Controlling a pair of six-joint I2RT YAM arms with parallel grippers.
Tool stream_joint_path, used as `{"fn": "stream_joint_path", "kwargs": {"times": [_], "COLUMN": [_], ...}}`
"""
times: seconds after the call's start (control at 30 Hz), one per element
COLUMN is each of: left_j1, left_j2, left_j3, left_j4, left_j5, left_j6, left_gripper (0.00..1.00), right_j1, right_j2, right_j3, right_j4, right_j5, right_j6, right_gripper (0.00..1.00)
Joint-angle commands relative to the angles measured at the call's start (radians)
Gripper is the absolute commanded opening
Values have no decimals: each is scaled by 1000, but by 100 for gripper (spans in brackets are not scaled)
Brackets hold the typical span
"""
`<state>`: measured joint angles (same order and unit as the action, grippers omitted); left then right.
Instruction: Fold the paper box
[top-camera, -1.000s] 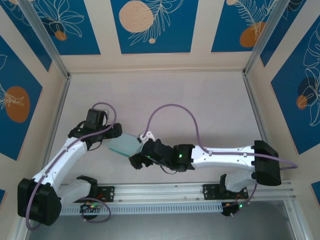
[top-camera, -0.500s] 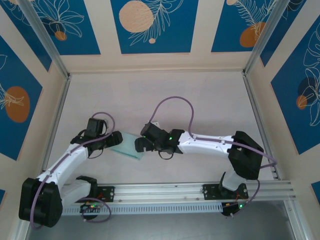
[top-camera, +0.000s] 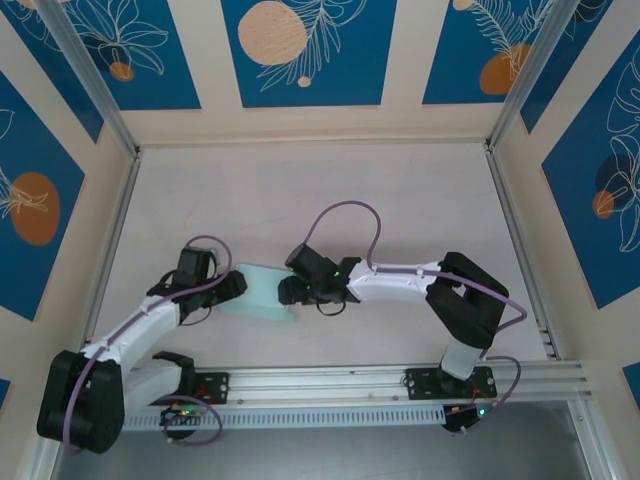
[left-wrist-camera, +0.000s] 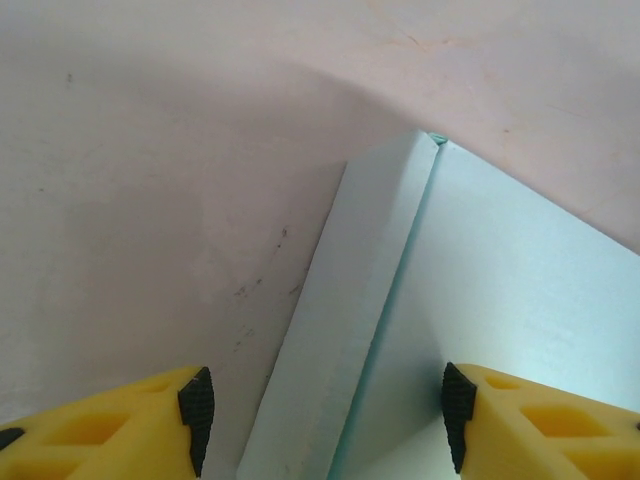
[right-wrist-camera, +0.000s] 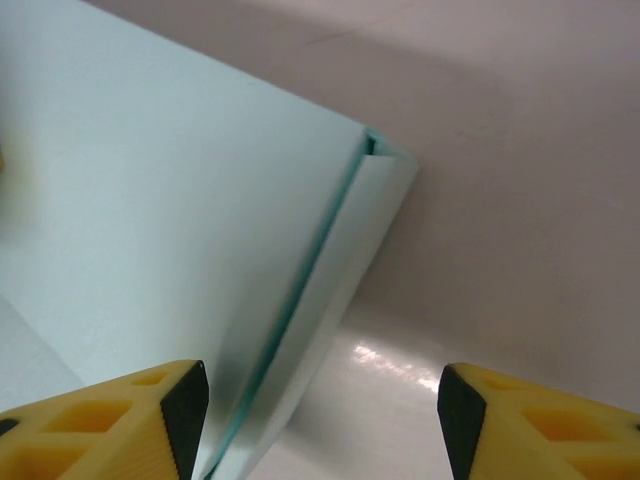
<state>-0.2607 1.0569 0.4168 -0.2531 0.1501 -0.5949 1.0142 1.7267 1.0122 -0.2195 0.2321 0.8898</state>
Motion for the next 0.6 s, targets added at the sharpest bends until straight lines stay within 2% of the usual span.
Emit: {"fn": "stream_joint_path", "kwargs": {"times": [0.0,0.17,0.37,0.43,0.57], "left_j1": [-56,-117,-248,-256,-245], "left_j2": [57,123,206,214,121], "left_j3": [-38,-36,1,10,22], "left_j4": [28,132,288,303,204], "left_j5": [-1,-3,-41,-60,-164], "left_j6": [-34,-79,-157,-166,-108], "left_gripper": [61,57,55,62,76], "right_j1": [-27,-108,-217,-248,-257], "right_j2": [11,-7,-53,-85,-163], "right_j3": [-23,-50,-71,-82,-87], "right_j4": [20,27,26,25,-9], "right_j5": [-43,-65,-108,-138,-154], "right_j6": [-22,-76,-158,-188,-269], "right_gripper": [63,60,59,59,62]}}
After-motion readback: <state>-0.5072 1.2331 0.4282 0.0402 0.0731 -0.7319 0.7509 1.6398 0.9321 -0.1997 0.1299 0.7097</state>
